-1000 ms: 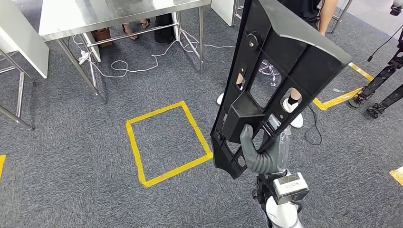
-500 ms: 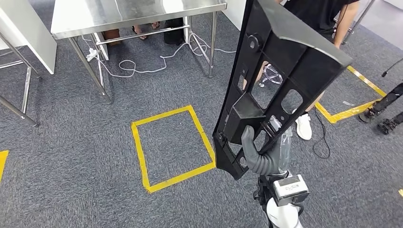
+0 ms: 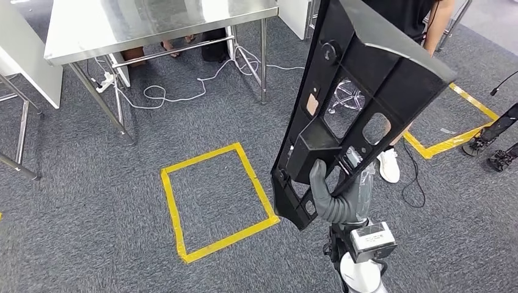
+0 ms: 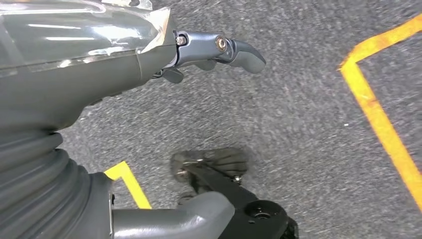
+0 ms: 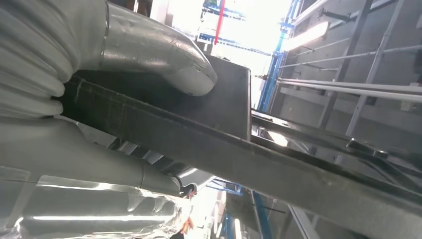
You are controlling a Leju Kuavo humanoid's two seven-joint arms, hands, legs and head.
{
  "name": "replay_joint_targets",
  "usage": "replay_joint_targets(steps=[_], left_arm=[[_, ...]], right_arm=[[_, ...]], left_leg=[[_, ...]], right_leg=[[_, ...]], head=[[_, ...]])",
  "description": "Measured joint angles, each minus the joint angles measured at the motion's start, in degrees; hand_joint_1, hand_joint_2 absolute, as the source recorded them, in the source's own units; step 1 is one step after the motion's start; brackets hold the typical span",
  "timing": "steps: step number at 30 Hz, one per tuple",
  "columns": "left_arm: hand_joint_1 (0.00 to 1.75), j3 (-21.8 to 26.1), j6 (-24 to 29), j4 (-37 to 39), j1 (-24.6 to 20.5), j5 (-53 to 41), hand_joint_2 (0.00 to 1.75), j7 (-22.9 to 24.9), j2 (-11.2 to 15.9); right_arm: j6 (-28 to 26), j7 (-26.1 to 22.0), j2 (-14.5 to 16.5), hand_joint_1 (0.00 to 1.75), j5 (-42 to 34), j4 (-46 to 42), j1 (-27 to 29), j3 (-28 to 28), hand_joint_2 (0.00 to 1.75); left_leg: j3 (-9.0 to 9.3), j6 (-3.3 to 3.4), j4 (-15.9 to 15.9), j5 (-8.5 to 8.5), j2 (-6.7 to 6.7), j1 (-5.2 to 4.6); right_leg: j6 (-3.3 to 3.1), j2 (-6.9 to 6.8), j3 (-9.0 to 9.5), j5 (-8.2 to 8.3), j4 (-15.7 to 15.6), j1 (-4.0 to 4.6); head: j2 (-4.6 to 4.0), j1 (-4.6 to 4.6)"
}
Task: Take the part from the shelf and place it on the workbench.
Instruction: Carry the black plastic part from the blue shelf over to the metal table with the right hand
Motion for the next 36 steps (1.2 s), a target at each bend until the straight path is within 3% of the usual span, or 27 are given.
replay_joint_targets(steps=[2, 3, 4, 7, 9, 12, 13, 14, 15, 17, 19, 21, 23, 24, 27, 28, 29, 30, 32, 33, 34, 36], left_arm=[[0.00, 0.19, 0.01, -0.01, 0.04, 0.00, 1.75, -0.12, 0.03], [0.00, 0.30, 0.02, -0.01, 0.08, 0.00, 1.75, -0.15, 0.04], [0.00, 0.41, 0.04, -0.02, 0.12, 0.00, 1.75, -0.17, 0.05], [0.00, 0.68, 0.07, -0.04, 0.09, 0.00, 1.75, -0.28, 0.03], [0.00, 0.73, 0.07, -0.07, -0.03, 0.00, 1.75, -0.37, -0.03], [0.00, 0.76, 0.06, -0.09, -0.13, 0.00, 1.75, -0.40, -0.06], [0.00, 0.76, 0.06, -0.08, -0.11, 0.00, 1.75, -0.40, -0.07], [0.00, 0.76, 0.05, -0.08, -0.08, 0.00, 1.75, -0.40, -0.08], [0.00, 0.76, 0.05, -0.07, -0.05, 0.00, 1.75, -0.40, -0.12], [0.00, 0.77, 0.04, -0.07, -0.02, 0.00, 1.75, -0.40, -0.21], [0.00, 0.80, 0.04, -0.06, -0.01, 0.00, 1.75, -0.45, -0.24], [0.00, 0.81, 0.01, -0.07, -0.03, 0.00, 1.75, -0.55, -0.19], [0.00, 0.80, -0.08, -0.10, -0.17, -0.03, 1.75, -0.63, -0.13], [0.00, 0.80, -0.14, -0.12, -0.27, -0.05, 1.75, -0.66, -0.10], [0.00, 0.82, -0.30, -0.13, -0.38, -0.09, 1.75, -0.70, -0.09], [0.00, 0.82, -0.33, -0.13, -0.34, -0.09, 1.75, -0.70, -0.09], [0.00, 0.82, -0.36, -0.13, -0.31, -0.09, 1.75, -0.70, -0.09], [0.00, 0.83, -0.38, -0.13, -0.31, -0.10, 1.75, -0.70, -0.08], [0.00, 0.84, -0.39, -0.13, -0.31, -0.11, 1.75, -0.70, -0.02], [0.00, 0.85, -0.40, -0.13, -0.33, -0.11, 1.75, -0.70, 0.03], [0.00, 0.86, -0.43, -0.15, -0.33, -0.11, 1.75, -0.70, 0.08], [0.00, 0.91, -0.49, -0.20, -0.32, -0.13, 1.75, -0.70, 0.12]], right_arm=[[0.03, -0.16, 0.04, 1.75, -0.11, 0.04, -0.02, 0.01, 1.75], [0.04, -0.27, 0.07, 1.75, -0.14, 0.06, -0.06, 0.02, 1.75], [0.05, -0.34, 0.09, 1.75, -0.15, 0.08, -0.07, 0.03, 1.75], [0.07, -0.47, 0.12, 1.75, -0.18, 0.04, -0.16, 0.03, 1.75], [0.08, -0.51, 0.10, 1.75, -0.20, 0.02, -0.35, 0.05, 1.75], [0.08, -0.51, 0.01, 1.75, -0.21, 0.03, -0.33, 0.07, 1.75], [0.08, -0.51, -0.01, 1.75, -0.21, 0.03, -0.25, 0.07, 1.75], [0.08, -0.50, -0.02, 1.75, -0.21, 0.03, -0.19, 0.07, 1.75], [0.08, -0.50, -0.03, 1.75, -0.21, 0.03, -0.15, 0.07, 1.75], [0.08, -0.51, -0.04, 1.75, -0.24, 0.08, -0.12, 0.07, 1.75], [0.10, -0.61, -0.05, 1.75, -0.43, 0.17, -0.09, 0.08, 1.75], [0.12, -0.75, -0.04, 1.75, -0.74, 0.18, -0.06, 0.05, 1.75], [0.12, -0.89, 0.00, 1.75, -1.02, 0.01, -0.19, -0.01, 1.75], [0.12, -0.94, 0.02, 1.75, -1.14, -0.08, -0.35, -0.02, 1.75], [0.12, -1.00, 0.07, 1.75, -1.49, -0.16, -0.67, -0.04, 1.75], [0.12, -1.00, 0.07, 1.75, -1.61, -0.16, -0.67, -0.05, 1.75], [0.12, -0.99, 0.07, 1.75, -1.72, -0.16, -0.65, -0.08, 1.75], [0.12, -0.99, 0.08, 1.75, -1.80, -0.16, -0.66, -0.09, 1.75], [0.12, -0.99, 0.10, 1.75, -1.85, -0.17, -0.74, -0.12, 1.75], [0.12, -1.00, 0.12, 1.75, -1.86, -0.19, -0.80, -0.14, 1.75], [0.12, -1.01, 0.13, 1.75, -1.90, -0.21, -0.88, -0.16, 1.75], [0.11, -0.99, 0.17, 1.75, -2.06, -0.31, -1.01, -0.21, 1.75]], left_leg=[[1.45, 0.95, -6.62, 5.71, 0.10, -0.27], [2.07, 1.37, -8.79, 7.43, 0.10, -0.49], [2.45, 1.74, -9.94, 8.08, 0.08, -0.70], [4.39, 2.62, -11.01, 7.34, -0.18, -0.90], [6.17, 3.33, -11.62, 7.00, -0.34, -0.72], [7.43, 3.64, -11.80, 5.65, -0.53, -0.61], [7.97, 3.55, -11.79, 5.12, -0.64, -0.59], [8.66, 3.43, -11.79, 4.54, -0.79, -0.56], [9.48, 3.26, -11.78, 3.91, -0.93, -0.50], [11.16, 2.73, -11.68, 2.56, -1.14, -0.47], [11.89, 2.00, -11.63, 1.40, -1.17, -0.66], [12.15, 1.38, -11.66, 0.69, -1.06, -0.75], [11.57, 0.87, -10.02, 0.30, -0.76, -0.59], [10.23, 0.61, -7.69, -0.04, -0.54, -0.49], [2.84, -0.02, 3.10, -3.18, -0.05, -0.31], [0.73, -0.03, 5.11, -4.01, -0.02, -0.30], [-0.48, 0.10, 5.22, -3.74, -0.01, -0.31], [-0.69, 0.39, 3.33, -2.01, -0.01, -0.36], [0.73, 1.51, -3.71, 4.16, -0.03, -0.69], [1.44, 2.05, -6.48, 5.99, -0.02, -0.97], [2.03, 2.47, -8.19, 7.18, -0.10, -1.23], [2.58, 2.74, -8.90, 6.91, -0.21, -1.56]], right_leg=[[0.35, 0.07, 1.31, -1.21, -0.08, 0.16], [0.64, 0.11, 1.73, -1.77, -0.17, 0.28], [1.01, 0.17, 2.28, -2.10, -0.17, 0.41], [2.17, 0.19, 3.35, -2.35, 0.68, 0.80], [2.46, 0.18, 1.21, -3.09, 4.71, 0.74], [2.41, 0.19, -5.99, -6.25, 14.44, 0.54], [2.49, 0.18, -7.80, -6.75, 15.76, 0.48], [2.84, 0.18, -8.66, -6.14, 15.17, 0.39], [3.45, 0.17, -8.56, -4.38, 12.69, 0.26], [4.66, 0.07, -7.22, 0.66, 5.49, -0.01], [3.75, -0.13, -6.13, 3.17, 1.64, 0.00], [2.12, -0.16, -5.55, 3.08, 1.31, -0.03], [1.47, -0.02, -4.82, 2.91, 0.96, -0.34], [1.18, 0.04, -4.28, 2.69, 0.79, -0.48], [0.49, 0.11, -2.84, 1.48, 0.56, -0.38], [0.45, 0.17, -2.26, 0.95, 0.56, -0.32], [0.43, 0.23, -1.54, 0.39, 0.54, -0.22], [0.43, 0.28, -0.67, -0.21, 0.52, -0.10], [0.49, 0.34, 1.07, -1.47, 0.45, 0.16], [0.61, 0.40, 1.69, -1.99, 0.41, 0.32], [0.84, 0.47, 1.92, -2.45, 0.39, 0.46], [1.43, 0.54, 2.00, -3.06, 0.06, 0.73]], head=[[0.00, 0.03], [0.00, 0.03], [0.00, 0.02], [0.00, 0.00], [0.01, 0.08], [0.01, 0.20], [0.01, 0.20], [0.01, 0.20], [0.01, 0.21], [0.00, 0.27], [0.00, 0.31], [0.01, 0.27], [0.00, 0.19], [0.00, 0.16], [0.00, 0.16], [0.00, 0.15], [0.00, 0.15], [0.00, 0.15], [0.01, 0.20], [0.01, 0.30], [0.01, 0.34], [0.01, 0.39]])
